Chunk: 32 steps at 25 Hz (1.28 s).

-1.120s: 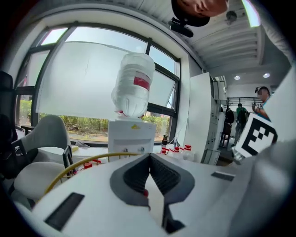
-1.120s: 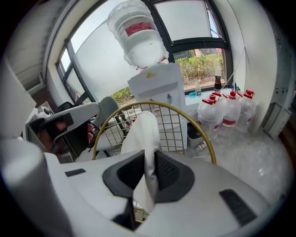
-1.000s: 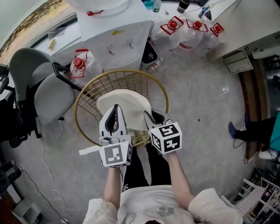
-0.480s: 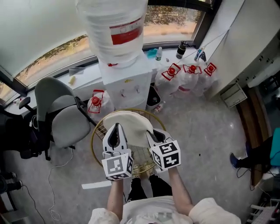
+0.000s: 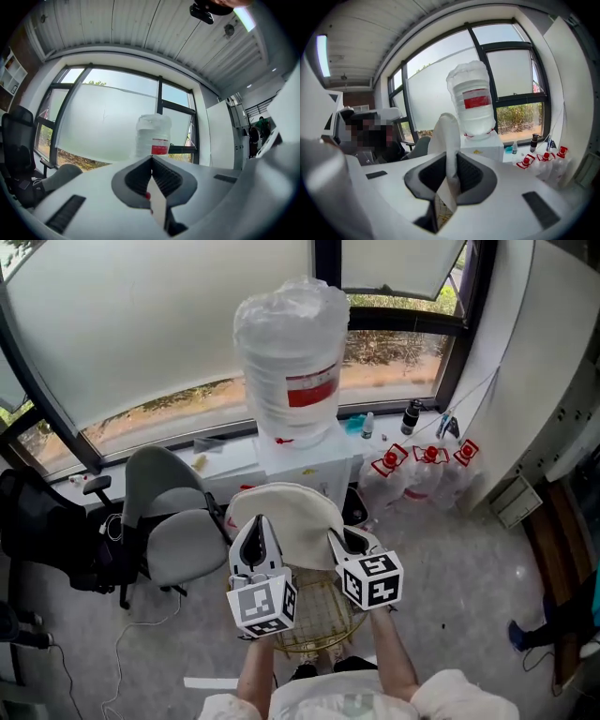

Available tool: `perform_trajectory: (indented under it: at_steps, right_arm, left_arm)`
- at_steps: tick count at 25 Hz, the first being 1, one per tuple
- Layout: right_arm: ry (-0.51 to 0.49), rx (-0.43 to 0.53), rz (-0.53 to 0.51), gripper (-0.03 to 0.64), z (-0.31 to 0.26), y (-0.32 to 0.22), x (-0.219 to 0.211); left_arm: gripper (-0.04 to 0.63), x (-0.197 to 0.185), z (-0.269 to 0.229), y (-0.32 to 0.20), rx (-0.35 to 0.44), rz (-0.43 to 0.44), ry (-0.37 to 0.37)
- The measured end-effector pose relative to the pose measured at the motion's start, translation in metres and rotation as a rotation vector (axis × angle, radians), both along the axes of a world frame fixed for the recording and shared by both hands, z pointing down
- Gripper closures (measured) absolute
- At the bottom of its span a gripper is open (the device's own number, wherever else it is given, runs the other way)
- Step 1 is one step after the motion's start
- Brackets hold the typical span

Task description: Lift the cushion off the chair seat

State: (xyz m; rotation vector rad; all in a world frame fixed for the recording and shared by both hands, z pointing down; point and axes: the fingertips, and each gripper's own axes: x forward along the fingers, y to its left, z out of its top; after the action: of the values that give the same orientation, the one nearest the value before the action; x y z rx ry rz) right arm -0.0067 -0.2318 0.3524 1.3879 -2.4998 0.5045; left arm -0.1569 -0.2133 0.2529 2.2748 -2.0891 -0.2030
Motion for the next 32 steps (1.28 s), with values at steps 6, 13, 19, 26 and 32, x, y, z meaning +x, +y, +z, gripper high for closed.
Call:
perform_trajectory:
  at_steps: [6, 13, 19, 26, 32]
  right_arm:
    - [-0.035, 0.207, -0.01, 0.557, -0.083, -0.006, -0.015]
    - [-0.08, 0.433, -0.031, 0.556, -0.176, 0.007, -0.023]
    - [-0.126, 0.563, -0.043, 0.555, -0.226, 0.027, -0.019]
    - [-0.136, 0.622, -0.03, 0.555, -0.24, 0.039, -0.011]
    - [-0.101, 0.632, -0.018, 0.555, -0.238, 0.042, -0.011]
  left_arm:
    - [0.581, 0.003, -0.038, 0.015, 0.071, 0.008, -0.053]
    - [0.581, -0.003, -0.087, 0.026, 0.157, -0.024, -0.065]
    - [0.581, -0.006, -0.122, 0.037, 0.191, -0.055, -0.107]
    - [0.581, -0.003, -0.14, 0.051, 0.242, -0.051, -0.1]
    - [0.582, -0.005, -0.142, 0.058, 0.245, -0.058, -0.088]
